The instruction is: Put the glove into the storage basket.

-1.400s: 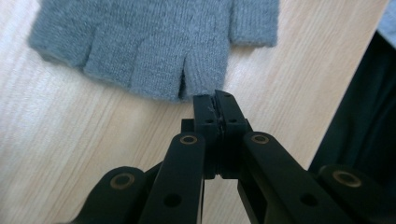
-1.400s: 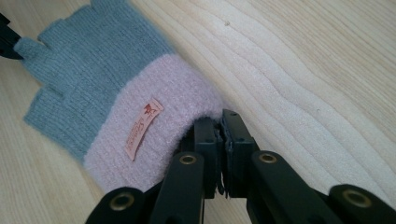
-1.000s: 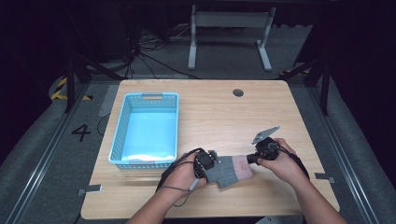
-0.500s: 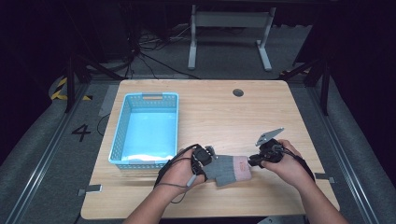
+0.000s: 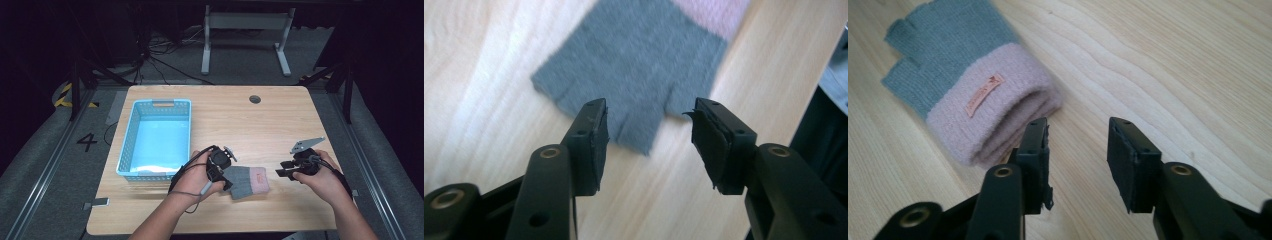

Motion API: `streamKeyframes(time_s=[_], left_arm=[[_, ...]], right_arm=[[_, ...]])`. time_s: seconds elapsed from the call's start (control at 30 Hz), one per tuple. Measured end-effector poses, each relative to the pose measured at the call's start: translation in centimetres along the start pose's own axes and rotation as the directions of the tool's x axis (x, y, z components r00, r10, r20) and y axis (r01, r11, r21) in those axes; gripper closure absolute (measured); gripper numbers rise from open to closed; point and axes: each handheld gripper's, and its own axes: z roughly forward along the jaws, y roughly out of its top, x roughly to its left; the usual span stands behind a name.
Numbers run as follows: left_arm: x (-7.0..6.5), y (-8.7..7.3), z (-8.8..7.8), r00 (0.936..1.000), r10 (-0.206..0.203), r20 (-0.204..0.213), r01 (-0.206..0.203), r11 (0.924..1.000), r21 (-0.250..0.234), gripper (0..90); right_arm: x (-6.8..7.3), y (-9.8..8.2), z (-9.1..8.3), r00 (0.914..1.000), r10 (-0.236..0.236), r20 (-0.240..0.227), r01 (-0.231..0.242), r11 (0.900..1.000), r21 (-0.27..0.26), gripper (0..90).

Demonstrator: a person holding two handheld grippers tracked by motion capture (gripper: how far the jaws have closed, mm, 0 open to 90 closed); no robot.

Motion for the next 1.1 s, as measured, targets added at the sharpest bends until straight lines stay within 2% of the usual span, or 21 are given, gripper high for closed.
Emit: streamKeyframes(time_s=[0.3,0.5,0.57,0.63,0.73,0.77,0.8,0.83,0.87,1.0,1.07,1.1], left_arm=[[0.2,1.3,1.2,0.9999,0.003,-0.012,-0.004,0.9984,-0.056,42.8],[0.3,2.0,2.6,0.9999,-0.012,0.001,0.012,0.9961,-0.087,37.2],[0.4,2.2,3.0,0.9994,-0.026,0.022,0.028,0.9946,-0.100,35.2],[0.4,2.4,3.4,0.9999,0.001,0.017,0.001,0.9947,-0.103,35.2],[0.1,2.9,3.8,0.9967,0.066,-0.048,-0.071,0.9927,-0.098,34.1],[0.0,3.1,3.9,0.9957,0.072,-0.058,-0.078,0.9912,-0.107,34.3],[-0.1,3.2,3.9,0.9971,0.069,-0.034,-0.072,0.9907,-0.115,35.0],[-0.1,3.3,3.9,0.9971,0.075,-0.014,-0.076,0.9907,-0.113,35.9],[-0.2,3.3,4.0,0.9964,0.083,-0.019,-0.084,0.9914,-0.100,36.4],[-0.3,3.4,4.2,0.9978,0.064,-0.014,-0.065,0.9954,-0.070,35.2],[-0.4,3.5,4.6,0.9978,0.066,0.004,-0.066,0.9971,-0.037,27.5],[-0.3,3.5,4.7,0.9980,0.063,0.007,-0.063,0.9975,-0.032,26.3]], right_arm=[[-1.1,-1.2,-0.6,0.9974,0.070,0.014,-0.070,0.998,0.003,48.5],[-1.7,-1.9,-0.9,0.9917,0.124,0.033,-0.124,0.992,0.003,42.9],[-1.8,-2.1,-0.9,0.9908,0.129,0.039,-0.129,0.992,0.000,41.9],[-1.8,-2.2,-1.0,0.9896,0.138,0.042,-0.138,0.990,0.003,41.8],[-1.9,-2.3,-1.1,0.9891,0.141,0.042,-0.141,0.990,0.005,41.6],[-2.0,-2.3,-1.1,0.9891,0.140,0.044,-0.141,0.990,0.004,41.6],[-2.0,-2.3,-1.1,0.9888,0.143,0.043,-0.143,0.990,0.002,41.6],[-2.0,-2.3,-1.1,0.9887,0.143,0.043,-0.144,0.990,0.002,41.5],[-2.0,-2.3,-1.2,0.9887,0.144,0.042,-0.144,0.990,-0.001,41.5],[-2.0,-2.3,-1.2,0.9881,0.148,0.042,-0.148,0.989,-0.002,41.4],[-2.0,-2.3,-1.2,0.9885,0.146,0.040,-0.146,0.989,-0.002,41.3],[-1.9,-2.3,-1.2,0.9886,0.145,0.039,-0.145,0.989,-0.002,41.3]])
